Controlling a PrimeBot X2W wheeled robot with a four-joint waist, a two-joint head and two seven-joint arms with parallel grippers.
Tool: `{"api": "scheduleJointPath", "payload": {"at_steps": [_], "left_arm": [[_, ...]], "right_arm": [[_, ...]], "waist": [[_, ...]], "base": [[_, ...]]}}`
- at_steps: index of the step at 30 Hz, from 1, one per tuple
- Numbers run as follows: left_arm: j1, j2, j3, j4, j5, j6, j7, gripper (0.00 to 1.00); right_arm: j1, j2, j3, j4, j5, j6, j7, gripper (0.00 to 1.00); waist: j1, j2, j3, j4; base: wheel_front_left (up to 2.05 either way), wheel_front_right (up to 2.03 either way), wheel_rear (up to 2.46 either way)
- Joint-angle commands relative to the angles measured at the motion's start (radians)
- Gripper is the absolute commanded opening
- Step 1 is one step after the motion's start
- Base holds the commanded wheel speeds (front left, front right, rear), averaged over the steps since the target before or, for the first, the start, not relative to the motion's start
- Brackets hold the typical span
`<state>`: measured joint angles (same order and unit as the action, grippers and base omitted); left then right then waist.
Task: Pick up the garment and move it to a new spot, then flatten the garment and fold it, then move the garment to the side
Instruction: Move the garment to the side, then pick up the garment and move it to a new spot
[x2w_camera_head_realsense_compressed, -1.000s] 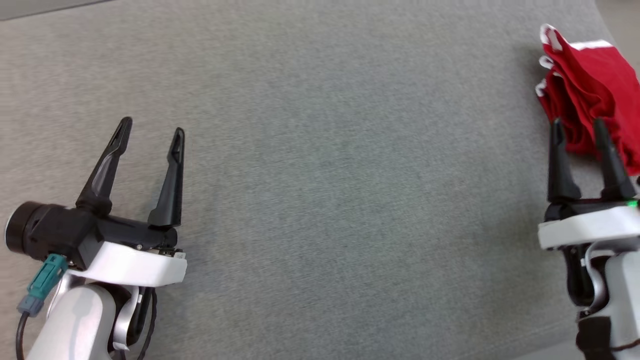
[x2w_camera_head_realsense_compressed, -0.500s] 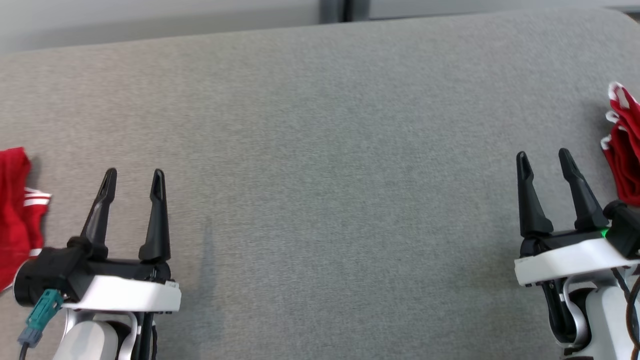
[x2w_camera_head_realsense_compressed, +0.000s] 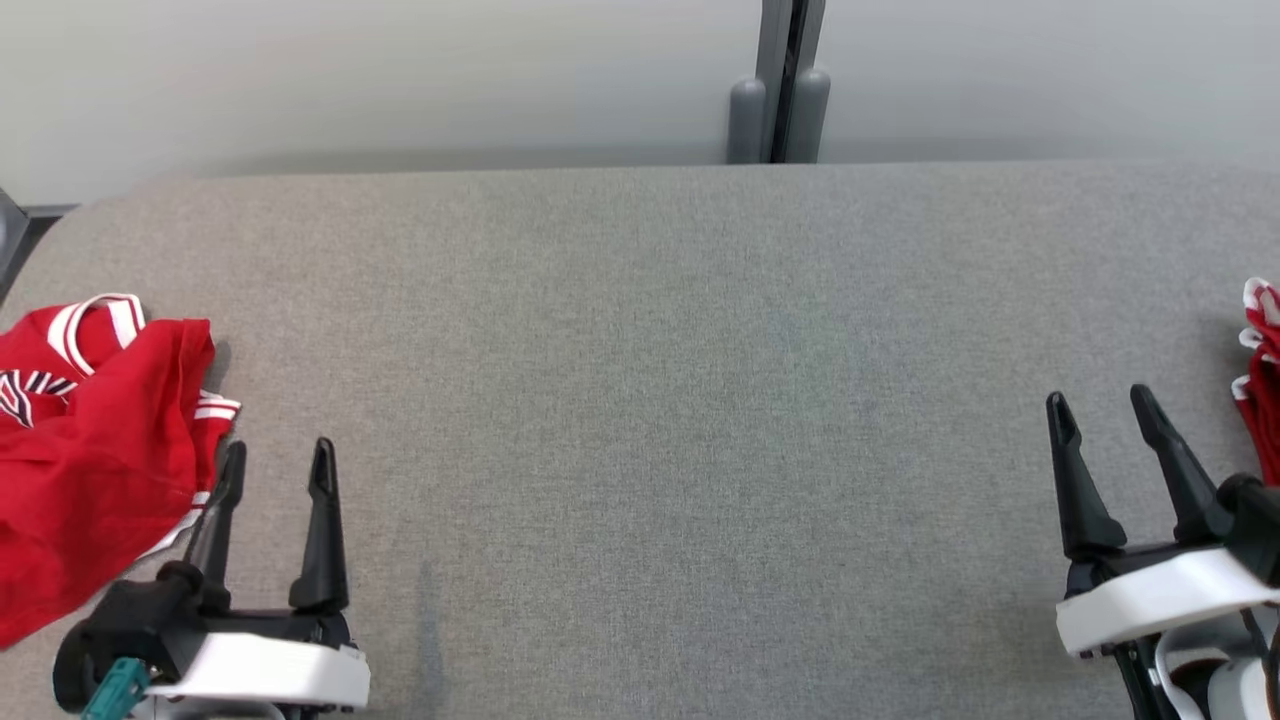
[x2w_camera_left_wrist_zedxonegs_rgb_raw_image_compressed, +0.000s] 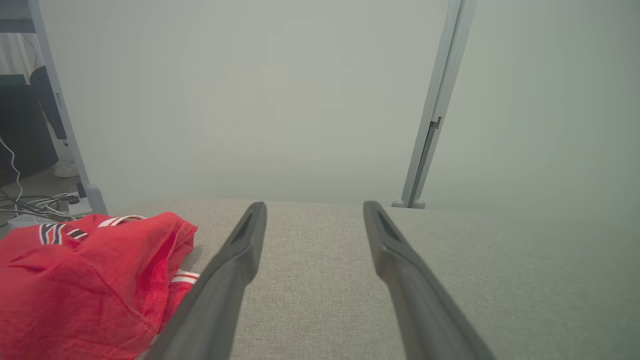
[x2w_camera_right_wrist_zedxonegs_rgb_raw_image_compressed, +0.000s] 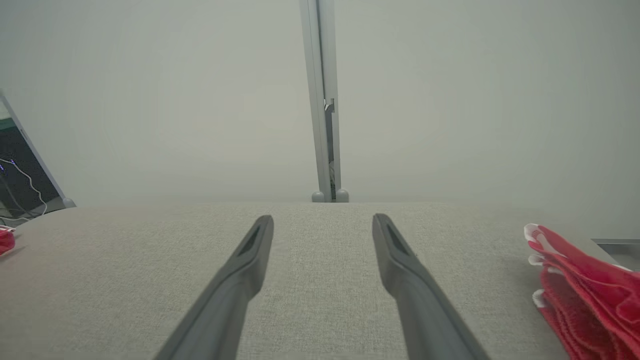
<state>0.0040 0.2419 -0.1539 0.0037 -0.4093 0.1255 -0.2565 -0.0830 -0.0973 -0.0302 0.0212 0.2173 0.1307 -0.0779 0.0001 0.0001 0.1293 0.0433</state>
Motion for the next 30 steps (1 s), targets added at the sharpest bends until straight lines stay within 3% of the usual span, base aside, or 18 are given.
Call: {"api": "scheduleJointPath", "payload": {"at_steps": [1,15,30], "left_arm": [[0.015,0.007,-0.006,0.000,0.007,-0.005,-0.003,1.00],[0.086,0.024,-0.053,-0.012,0.032,0.011,0.045,1.00],[0.101,0.038,-0.061,-0.009,0.019,0.019,0.060,1.00]], "right_arm": [[0.023,-0.007,-0.007,-0.009,-0.009,0.000,0.011,1.00],[0.184,0.014,-0.042,-0.099,-0.011,0.000,0.069,1.00],[0.222,0.028,-0.051,-0.155,-0.026,0.000,0.099,1.00]], "waist": [[-0.0001,-0.0001,-0.026,-0.001],[-0.0001,-0.0001,-0.129,-0.009],[-0.0001,-0.0001,-0.134,-0.019]], "base": [[0.00,0.00,0.00],[0.00,0.00,0.00],[0.00,0.00,0.00]]}}
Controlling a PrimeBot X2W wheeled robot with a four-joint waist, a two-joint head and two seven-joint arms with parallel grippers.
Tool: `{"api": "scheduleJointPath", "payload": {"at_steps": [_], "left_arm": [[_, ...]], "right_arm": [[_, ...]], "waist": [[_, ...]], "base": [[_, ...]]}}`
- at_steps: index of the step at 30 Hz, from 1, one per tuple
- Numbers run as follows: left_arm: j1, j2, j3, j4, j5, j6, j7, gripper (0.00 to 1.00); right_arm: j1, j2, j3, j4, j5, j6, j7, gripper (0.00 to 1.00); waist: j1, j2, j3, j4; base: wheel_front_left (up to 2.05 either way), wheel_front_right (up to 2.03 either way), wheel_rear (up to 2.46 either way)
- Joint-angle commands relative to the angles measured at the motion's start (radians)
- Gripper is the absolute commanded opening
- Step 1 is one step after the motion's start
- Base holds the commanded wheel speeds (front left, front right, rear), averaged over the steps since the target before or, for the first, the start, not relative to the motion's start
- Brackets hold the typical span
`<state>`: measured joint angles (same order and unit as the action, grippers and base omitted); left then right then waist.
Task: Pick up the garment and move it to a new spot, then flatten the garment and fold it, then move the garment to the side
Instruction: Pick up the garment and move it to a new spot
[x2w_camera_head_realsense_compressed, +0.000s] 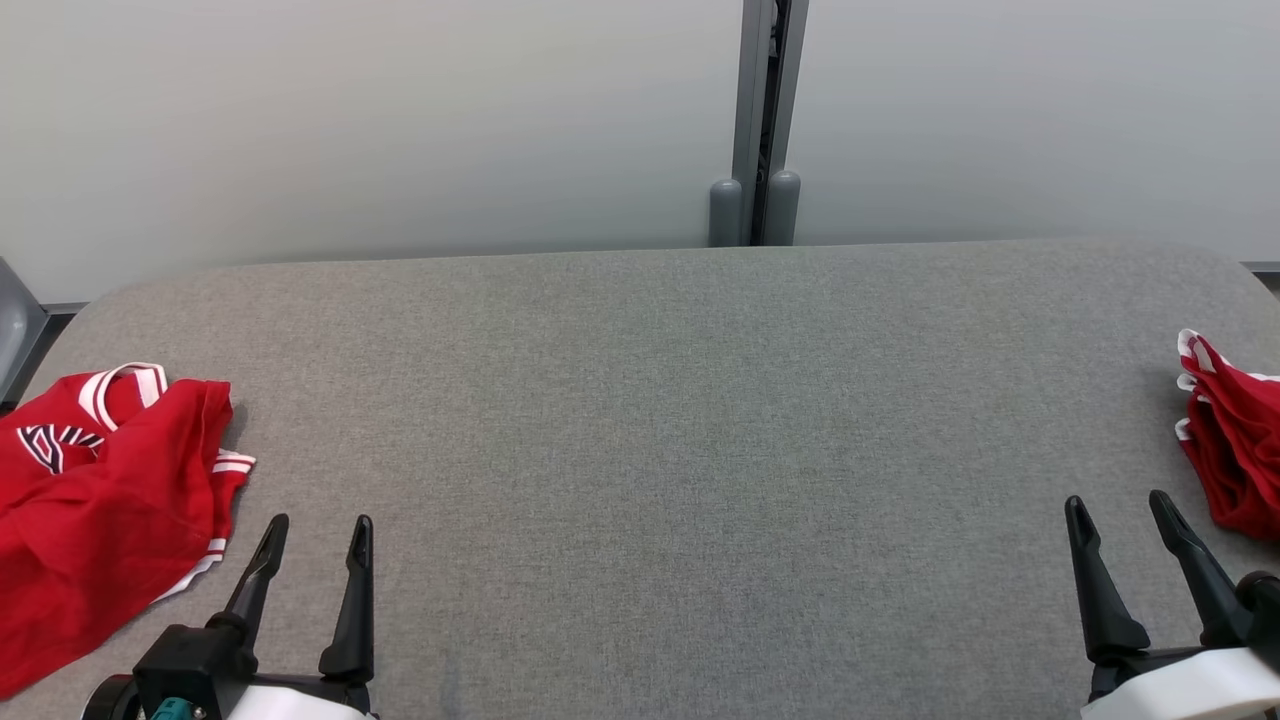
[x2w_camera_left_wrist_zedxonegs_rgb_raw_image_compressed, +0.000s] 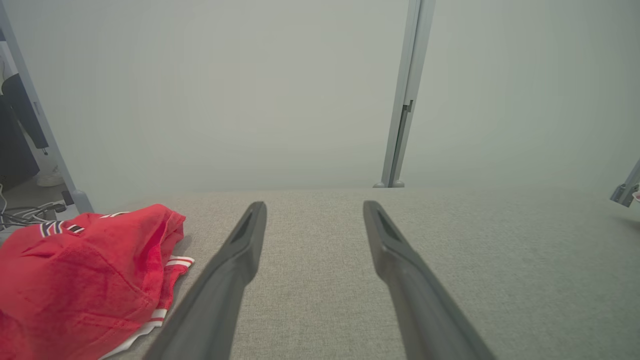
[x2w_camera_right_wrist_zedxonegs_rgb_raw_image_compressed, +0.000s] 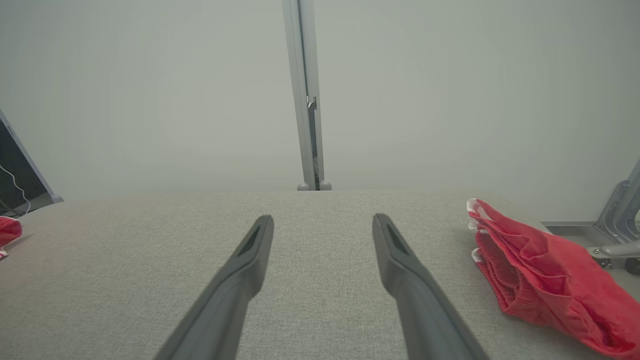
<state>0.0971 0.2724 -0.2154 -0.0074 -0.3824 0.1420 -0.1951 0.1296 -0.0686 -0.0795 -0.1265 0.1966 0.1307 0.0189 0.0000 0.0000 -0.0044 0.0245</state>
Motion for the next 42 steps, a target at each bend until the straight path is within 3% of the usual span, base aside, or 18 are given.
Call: {"api": "scheduleJointPath", "payload": {"at_steps": [1,22,28,42], "left_arm": [[0.007,0.008,0.001,0.003,-0.008,0.002,-0.001,1.00],[-0.023,0.012,0.000,0.023,-0.029,0.001,-0.009,1.00],[-0.056,0.005,0.008,0.032,-0.041,-0.008,-0.023,1.00],[-0.086,-0.003,0.036,0.057,-0.055,-0.004,-0.050,1.00]], "right_arm": [[0.009,0.000,-0.003,-0.009,-0.005,0.000,0.003,1.00],[0.008,0.009,-0.017,-0.003,-0.003,0.000,-0.007,1.00],[0.006,0.011,-0.002,-0.031,-0.001,0.000,-0.005,1.00],[-0.029,0.014,0.076,-0.062,0.004,0.000,0.019,1.00]], "waist": [[0.0000,0.0000,0.001,0.000],[0.0000,0.0000,0.008,0.027],[0.0000,0.0000,0.025,0.109],[0.0000,0.0000,0.024,0.376]], "base": [[0.00,0.00,0.00],[0.00,0.00,0.00],[0.00,0.00,0.00],[0.00,0.00,0.00]]}}
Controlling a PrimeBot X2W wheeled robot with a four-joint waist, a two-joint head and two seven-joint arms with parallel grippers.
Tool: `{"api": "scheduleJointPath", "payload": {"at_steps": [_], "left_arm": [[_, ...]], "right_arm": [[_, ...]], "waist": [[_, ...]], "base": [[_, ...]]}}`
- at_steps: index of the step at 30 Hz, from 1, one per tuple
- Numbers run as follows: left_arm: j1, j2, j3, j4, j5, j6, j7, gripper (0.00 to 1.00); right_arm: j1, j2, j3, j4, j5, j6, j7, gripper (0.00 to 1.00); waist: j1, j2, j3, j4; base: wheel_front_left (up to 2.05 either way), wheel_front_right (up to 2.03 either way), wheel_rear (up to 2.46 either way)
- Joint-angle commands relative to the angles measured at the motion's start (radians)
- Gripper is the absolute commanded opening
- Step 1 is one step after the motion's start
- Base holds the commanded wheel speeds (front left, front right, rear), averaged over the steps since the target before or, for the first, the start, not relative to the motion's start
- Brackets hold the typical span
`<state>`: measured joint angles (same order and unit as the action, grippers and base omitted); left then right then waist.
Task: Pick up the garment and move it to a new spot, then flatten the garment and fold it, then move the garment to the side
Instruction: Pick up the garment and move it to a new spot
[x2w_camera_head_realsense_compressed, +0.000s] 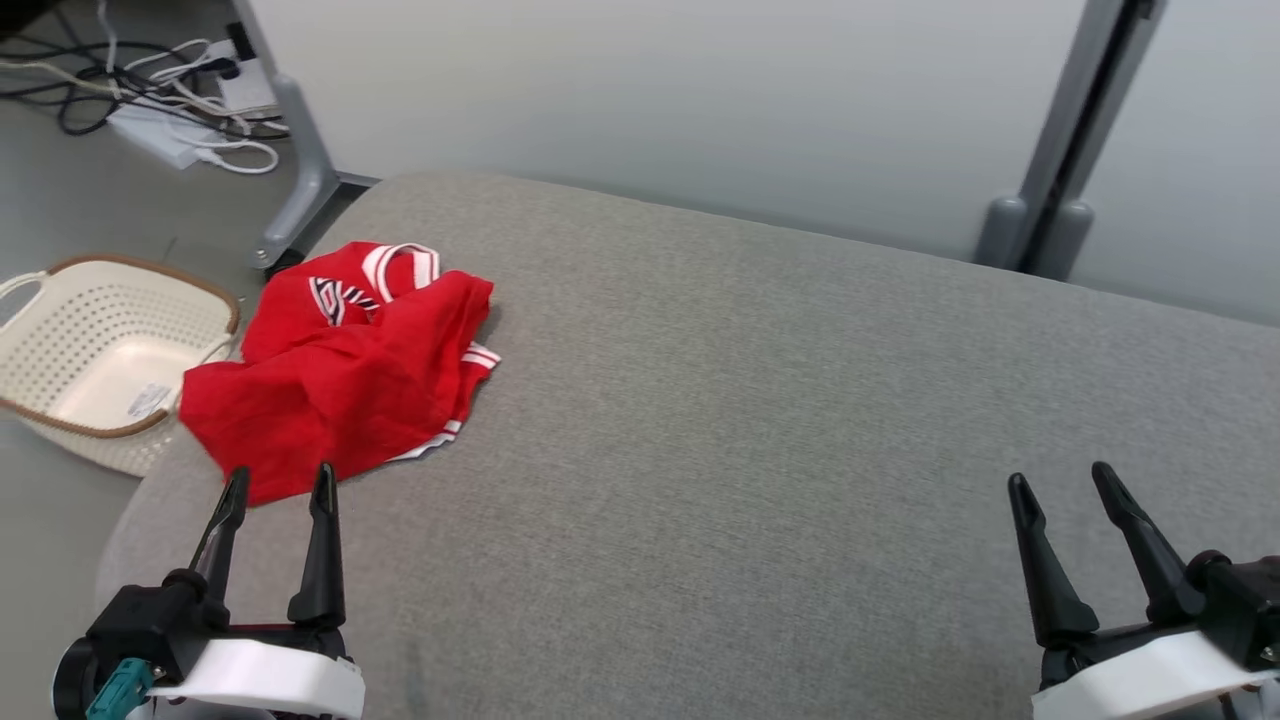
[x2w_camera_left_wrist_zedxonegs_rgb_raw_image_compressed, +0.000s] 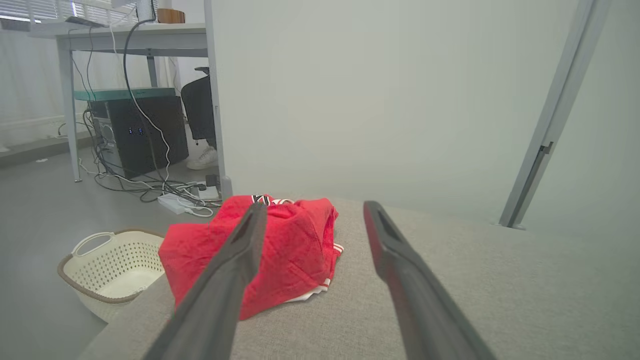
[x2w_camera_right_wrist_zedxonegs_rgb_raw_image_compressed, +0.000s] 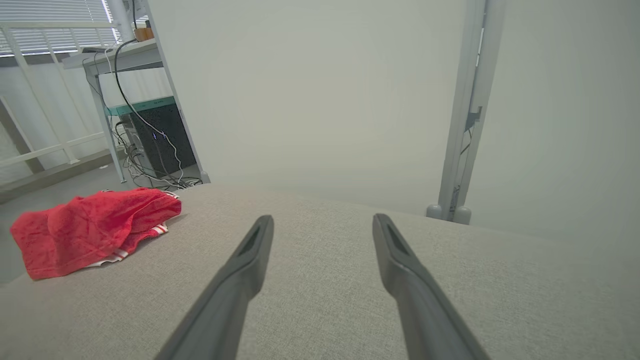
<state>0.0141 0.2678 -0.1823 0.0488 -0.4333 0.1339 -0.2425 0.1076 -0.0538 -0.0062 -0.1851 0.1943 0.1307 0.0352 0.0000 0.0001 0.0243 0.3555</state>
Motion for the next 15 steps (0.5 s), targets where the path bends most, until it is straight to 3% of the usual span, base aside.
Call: {"api": "scheduleJointPath", "payload": {"at_steps": [1,6,15], "left_arm": [[0.001,0.002,0.007,-0.002,-0.007,0.005,-0.005,1.00],[0.009,0.005,0.015,-0.014,-0.004,0.008,-0.010,1.00],[0.010,0.001,0.011,-0.022,-0.003,0.015,-0.013,1.00]], "right_arm": [[-0.006,-0.001,0.006,-0.003,0.008,0.000,0.004,1.00],[0.002,0.000,0.013,0.000,0.008,0.000,0.004,1.00],[-0.015,0.000,0.016,0.004,-0.001,0.000,0.003,1.00]], "waist": [[0.0000,-0.0001,-0.006,0.059],[0.0000,-0.0001,-0.003,0.113],[0.0000,-0.0001,0.006,0.131]], "base": [[0.00,0.00,0.00],[0.00,0.00,0.00],[0.00,0.00,0.00]]}}
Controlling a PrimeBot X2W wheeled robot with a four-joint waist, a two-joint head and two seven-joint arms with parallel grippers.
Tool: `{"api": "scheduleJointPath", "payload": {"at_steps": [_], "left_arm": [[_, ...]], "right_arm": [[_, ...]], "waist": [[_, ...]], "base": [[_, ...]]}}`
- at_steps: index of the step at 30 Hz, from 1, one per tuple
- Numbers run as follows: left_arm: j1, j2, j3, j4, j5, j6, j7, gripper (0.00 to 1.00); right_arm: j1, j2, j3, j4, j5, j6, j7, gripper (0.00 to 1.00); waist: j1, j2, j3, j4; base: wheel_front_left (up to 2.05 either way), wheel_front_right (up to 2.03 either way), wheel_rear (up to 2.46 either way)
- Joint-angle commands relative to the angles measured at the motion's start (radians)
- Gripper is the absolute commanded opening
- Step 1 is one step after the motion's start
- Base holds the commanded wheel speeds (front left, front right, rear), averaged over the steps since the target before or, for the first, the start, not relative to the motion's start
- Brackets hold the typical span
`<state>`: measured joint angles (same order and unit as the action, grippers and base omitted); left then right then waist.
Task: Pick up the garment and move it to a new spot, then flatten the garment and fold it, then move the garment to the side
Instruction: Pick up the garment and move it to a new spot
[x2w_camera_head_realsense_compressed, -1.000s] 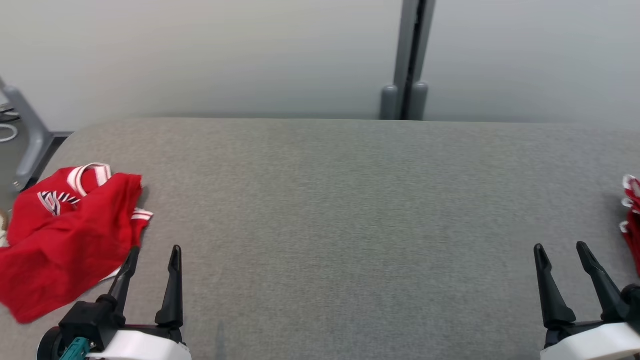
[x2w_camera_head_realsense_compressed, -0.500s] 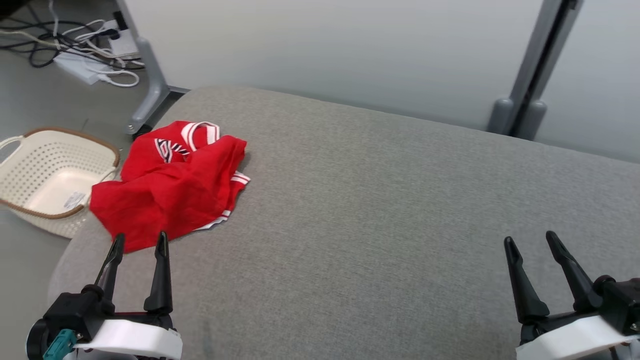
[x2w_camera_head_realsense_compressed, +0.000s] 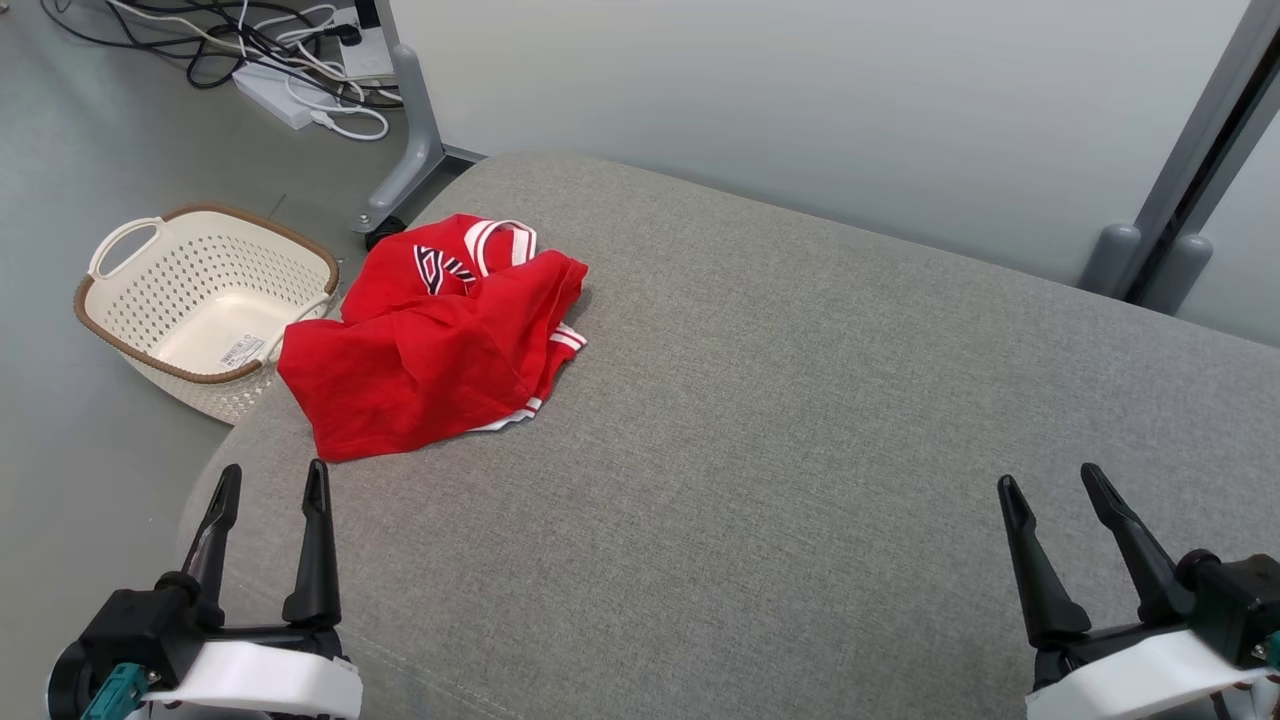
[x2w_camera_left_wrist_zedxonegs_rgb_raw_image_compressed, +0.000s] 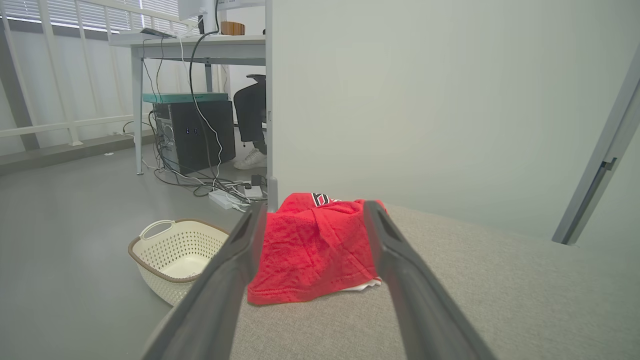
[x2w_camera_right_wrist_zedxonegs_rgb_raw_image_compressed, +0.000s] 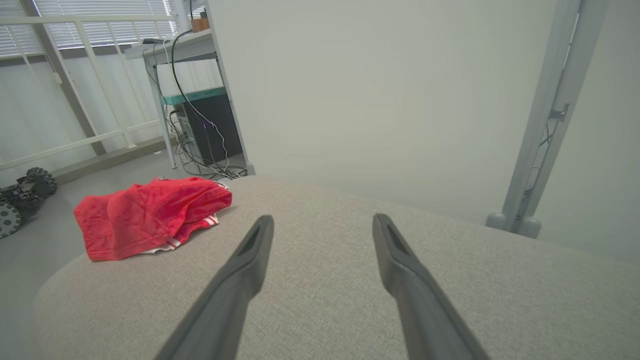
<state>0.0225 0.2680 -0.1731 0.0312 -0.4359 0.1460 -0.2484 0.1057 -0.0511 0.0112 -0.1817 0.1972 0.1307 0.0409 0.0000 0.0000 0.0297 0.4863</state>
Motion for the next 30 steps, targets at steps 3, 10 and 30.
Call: {"api": "scheduleJointPath", "payload": {"at_steps": [3,10,30], "left_arm": [[-0.006,-0.002,-0.005,-0.003,0.000,0.004,-0.007,1.00],[-0.021,-0.010,-0.014,-0.005,-0.004,0.003,-0.008,1.00],[-0.578,-0.061,0.090,0.323,-0.010,-0.155,-0.014,1.00]], "right_arm": [[-0.013,-0.002,-0.004,0.001,-0.005,0.000,-0.007,1.00],[-0.015,-0.002,-0.016,-0.009,-0.010,0.000,-0.002,1.00],[-0.190,-0.063,0.013,-0.113,-0.043,0.000,0.068,1.00]], "waist": [[0.0000,0.0000,0.004,0.001],[0.0000,0.0000,0.019,0.006],[0.0000,0.0000,0.328,-0.122]], "base": [[0.00,0.00,0.00],[0.00,0.00,0.00],[0.00,0.00,0.00]]}}
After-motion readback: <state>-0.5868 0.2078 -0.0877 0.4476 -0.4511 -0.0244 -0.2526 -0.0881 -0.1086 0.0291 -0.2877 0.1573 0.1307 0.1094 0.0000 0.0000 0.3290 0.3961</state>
